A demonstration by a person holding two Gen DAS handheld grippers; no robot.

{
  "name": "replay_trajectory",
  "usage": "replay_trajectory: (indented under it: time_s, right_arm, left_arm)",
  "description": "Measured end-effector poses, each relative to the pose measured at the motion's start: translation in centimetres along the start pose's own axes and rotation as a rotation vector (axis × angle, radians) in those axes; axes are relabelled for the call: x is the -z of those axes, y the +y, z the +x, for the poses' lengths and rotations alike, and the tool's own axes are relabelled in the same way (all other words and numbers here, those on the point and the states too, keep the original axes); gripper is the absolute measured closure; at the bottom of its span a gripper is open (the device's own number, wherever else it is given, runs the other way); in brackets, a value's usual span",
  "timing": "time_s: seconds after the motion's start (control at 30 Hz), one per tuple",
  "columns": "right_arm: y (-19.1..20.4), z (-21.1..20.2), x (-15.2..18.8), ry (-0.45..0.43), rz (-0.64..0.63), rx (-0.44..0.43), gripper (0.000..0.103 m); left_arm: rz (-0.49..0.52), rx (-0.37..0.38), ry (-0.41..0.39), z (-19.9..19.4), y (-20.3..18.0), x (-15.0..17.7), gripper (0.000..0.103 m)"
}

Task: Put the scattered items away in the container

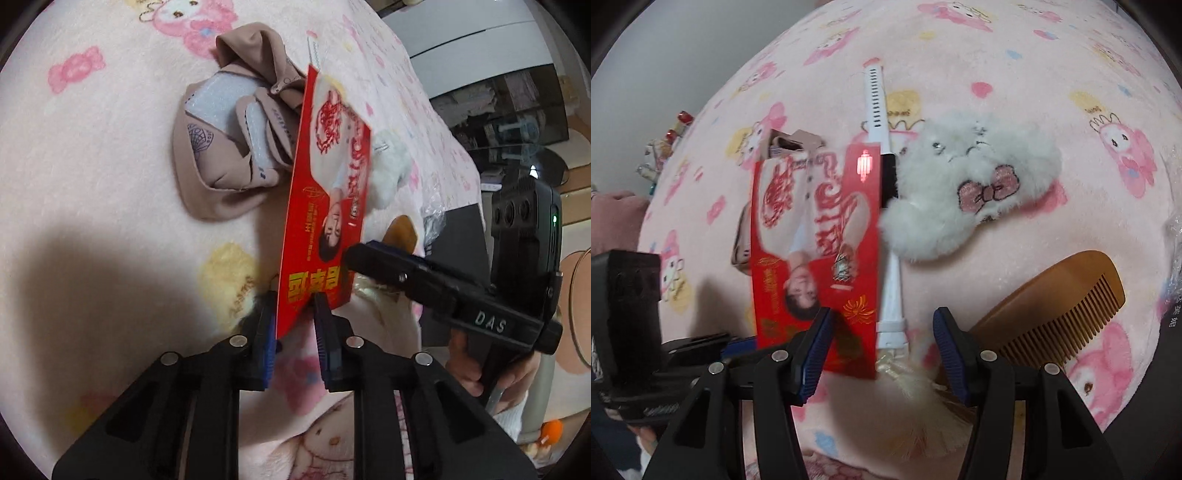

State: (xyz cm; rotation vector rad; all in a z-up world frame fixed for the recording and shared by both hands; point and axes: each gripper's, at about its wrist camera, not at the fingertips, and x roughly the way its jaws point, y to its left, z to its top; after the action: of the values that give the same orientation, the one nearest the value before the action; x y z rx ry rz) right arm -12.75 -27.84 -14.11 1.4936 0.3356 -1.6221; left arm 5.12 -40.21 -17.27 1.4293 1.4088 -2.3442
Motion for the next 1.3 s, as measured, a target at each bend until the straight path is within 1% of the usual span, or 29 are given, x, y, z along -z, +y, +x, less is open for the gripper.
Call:
replay_trajectory:
  time_s: [0.07,0.13,0.17,0.2,0.23,0.27,0.33,0.4,0.43,0.47,0.53,0.57,0.63,0.67,0.77,0.83,0.9,0.93,0.97,1.0,1.03,1.07,1.17,1.27,1.3]
  right_arm:
    - [0.4,-0.4,0.1,0.013,-0.018,-0.064,0.058]
    - [1.4,-0.8,0.3,0.039,-0.049,-0.11,0.059]
    - [2.1,-1.1,0.5,0.043,-0.075,-0.118,0.059]
    - [2.6,-1.8,0.8,0.033,-0.099,-0.115,0.059]
    - [3.2,-2.4,0.9,0.014,-0.12,-0.105,0.059]
    - [3.5,-3.0,0.8,-0.006,-0.132,-0.087,0.059]
    - [4.2,-3.3,-0.7,-0.059,-0.156,-0.02,0.059]
    - [4.3,-3.7,-2.1,-0.111,-0.171,0.048,0.059]
    - [4.1,-3.7,-2.9,-0.125,-0.164,0.059,0.059]
    - [4.1,-3.7,-3.8,-0.138,-0.157,0.053,0.058]
    - [4.3,-3.7,-5.6,-0.167,-0.15,-0.003,0.055]
    - [4.5,-3.4,-6.4,-0.162,-0.154,-0.03,0.05]
    - [5.2,-1.8,-7.4,-0.108,-0.177,-0.058,0.048]
    - [5.4,-1.1,-7.4,-0.076,-0.188,-0.056,0.048]
    - [5.0,0.4,-5.5,-0.014,-0.175,-0.043,0.048]
    - [4.3,0.7,-4.3,-0.006,-0.143,-0.032,0.048]
    - [3.5,0.2,-3.1,-0.031,-0.091,-0.007,0.048]
    - [3.0,-0.1,-2.6,-0.04,-0.068,0.006,0.048]
    - [2.6,-0.5,-2.0,-0.044,-0.045,0.021,0.048]
    - [2.0,-1.1,-1.3,-0.044,-0.024,0.036,0.048]
    - [1.6,-1.6,-0.9,-0.041,-0.012,0.043,0.048]
    - [1.1,-2.2,-0.4,-0.036,-0.002,0.044,0.048]
    - [0.0,-2.9,1.4,0.017,0.023,-0.024,0.048]
    - [-0.3,-2.0,2.6,0.085,0.033,-0.132,0.048]
    - [-0.1,-1.4,2.8,0.107,0.035,-0.147,0.048]
  left_arm:
    - [0.013,0.004,-0.021,-1.0,-0.3,-0.2,0.095]
    - [0.032,-0.057,-0.069,-2.7,-0.5,-0.9,0.095]
    - [0.043,-0.095,-0.098,-3.5,-0.7,-1.4,0.095]
    - [0.044,-0.117,-0.124,-4.5,-0.6,-1.8,0.095]
    - [0.032,-0.121,-0.143,-5.2,-0.3,-2.1,0.095]
    - [0.014,-0.107,-0.149,-5.8,0.0,-2.4,0.094]
    - [-0.01,-0.09,-0.135,-6.2,0.4,-2.0,0.093]
    - [-0.008,-0.093,-0.099,-5.5,0.4,-1.1,0.089]
    - [-0.017,-0.101,-0.077,-4.9,0.7,-0.4,0.086]
    - [-0.025,-0.098,-0.06,-4.6,1.3,0.0,0.085]
    - [-0.071,-0.08,-0.041,-3.6,2.4,0.8,0.085]
    - [-0.089,-0.074,-0.044,-3.2,2.8,1.0,0.085]
    - [-0.082,-0.067,-0.06,-3.2,2.6,1.4,0.087]
    - [-0.078,-0.056,-0.069,-3.4,2.5,1.5,0.089]
    - [-0.088,-0.004,-0.063,-3.6,2.3,1.5,0.091]
    - [-0.104,0.001,-0.048,-2.5,2.0,0.9,0.091]
    - [-0.097,-0.029,-0.022,-0.9,0.9,0.2,0.087]
    - [-0.094,-0.016,0.0,-0.3,0.5,0.2,0.086]
    - [-0.093,0.007,0.031,0.0,0.1,0.2,0.077]
    - [-0.09,0.02,0.039,-0.1,-0.3,0.4,0.071]
    - [-0.09,0.013,0.029,-0.7,-0.2,0.6,0.063]
    - [-0.097,-0.014,0.009,-1.6,0.0,0.9,0.061]
    - [-0.085,-0.107,-0.076,-4.7,0.7,0.9,0.06]
    - [-0.025,-0.206,-0.181,-6.7,0.7,-1.1,0.06]
    - [-0.001,-0.234,-0.215,-7.3,0.7,-1.9,0.06]
